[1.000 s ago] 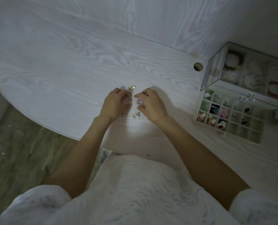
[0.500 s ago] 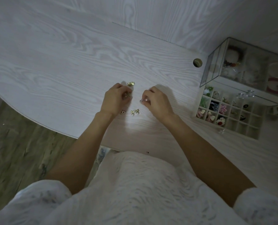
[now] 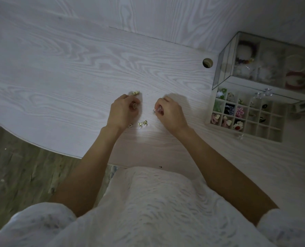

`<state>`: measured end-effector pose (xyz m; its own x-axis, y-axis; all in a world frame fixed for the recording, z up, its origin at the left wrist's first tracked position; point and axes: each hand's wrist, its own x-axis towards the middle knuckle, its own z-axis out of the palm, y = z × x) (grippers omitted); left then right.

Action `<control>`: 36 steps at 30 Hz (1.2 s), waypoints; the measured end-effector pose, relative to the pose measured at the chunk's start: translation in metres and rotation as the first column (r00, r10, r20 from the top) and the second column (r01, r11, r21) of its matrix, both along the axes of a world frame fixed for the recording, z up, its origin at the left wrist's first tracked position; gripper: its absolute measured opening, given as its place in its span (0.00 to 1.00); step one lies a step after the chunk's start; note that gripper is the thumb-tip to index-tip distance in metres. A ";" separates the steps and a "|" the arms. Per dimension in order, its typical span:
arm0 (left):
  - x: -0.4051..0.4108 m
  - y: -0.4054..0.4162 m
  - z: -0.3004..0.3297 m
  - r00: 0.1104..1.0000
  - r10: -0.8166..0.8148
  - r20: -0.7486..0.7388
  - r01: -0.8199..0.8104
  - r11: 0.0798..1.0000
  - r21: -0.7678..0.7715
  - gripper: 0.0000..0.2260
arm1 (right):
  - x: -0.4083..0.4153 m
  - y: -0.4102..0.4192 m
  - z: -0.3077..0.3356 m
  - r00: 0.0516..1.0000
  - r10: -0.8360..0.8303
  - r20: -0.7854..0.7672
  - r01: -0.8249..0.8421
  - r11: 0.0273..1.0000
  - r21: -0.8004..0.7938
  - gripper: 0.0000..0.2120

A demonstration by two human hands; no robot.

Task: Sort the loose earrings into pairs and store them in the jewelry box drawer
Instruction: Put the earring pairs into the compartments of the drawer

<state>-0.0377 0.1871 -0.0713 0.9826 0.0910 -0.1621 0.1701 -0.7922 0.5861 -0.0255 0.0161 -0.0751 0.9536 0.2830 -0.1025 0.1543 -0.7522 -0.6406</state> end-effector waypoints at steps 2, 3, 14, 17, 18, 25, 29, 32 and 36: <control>0.000 -0.001 0.005 1.000 -0.018 -0.003 0.018 1.000 0.007 0.07 | -0.002 -0.002 0.001 1.000 -0.013 0.005 0.012 1.000 0.018 0.03; 0.000 -0.002 0.007 1.000 -0.023 0.003 0.023 1.000 0.006 0.07 | -0.002 -0.003 0.002 1.000 -0.020 0.007 0.020 1.000 0.024 0.03; -0.012 -0.053 0.033 0.988 -0.147 0.043 0.152 0.975 -0.162 0.08 | -0.051 -0.063 0.029 0.962 -0.273 0.024 0.268 0.955 0.123 0.03; -0.022 -0.095 0.042 0.963 -0.254 0.093 0.265 0.955 -0.133 0.08 | -0.075 -0.097 0.035 0.920 -0.391 -0.003 0.387 0.908 0.159 0.03; -0.025 -0.118 0.045 0.945 -0.306 0.117 0.319 0.939 -0.127 0.08 | -0.085 -0.115 0.039 0.897 -0.441 -0.003 0.436 0.886 0.156 0.03; -0.024 -0.251 0.042 0.841 -0.505 0.194 0.523 0.851 -0.053 0.10 | -0.124 -0.215 0.048 0.760 -0.649 0.026 0.633 0.750 0.192 0.02; -0.012 -0.290 0.026 0.797 -0.568 0.203 0.563 0.822 0.091 0.09 | -0.125 -0.251 0.047 0.724 -0.689 0.033 0.668 0.713 0.211 0.02; -0.006 -0.301 0.019 0.807 -0.567 0.165 0.544 0.822 0.169 0.09 | -0.119 -0.267 0.042 0.713 -0.701 0.016 0.680 0.696 0.232 0.03; -0.005 -0.305 0.020 0.797 -0.588 0.137 0.551 0.801 0.236 0.09 | -0.103 -0.279 0.037 0.712 -0.701 0.029 0.678 0.698 0.229 0.03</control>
<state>-0.0426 -0.1180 -0.0510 0.8734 -0.4870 0.0001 -0.4464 -0.8006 0.3998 -0.1282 -0.2626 -0.0386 0.8898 -0.4564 -0.0075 -0.2844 -0.5414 -0.7912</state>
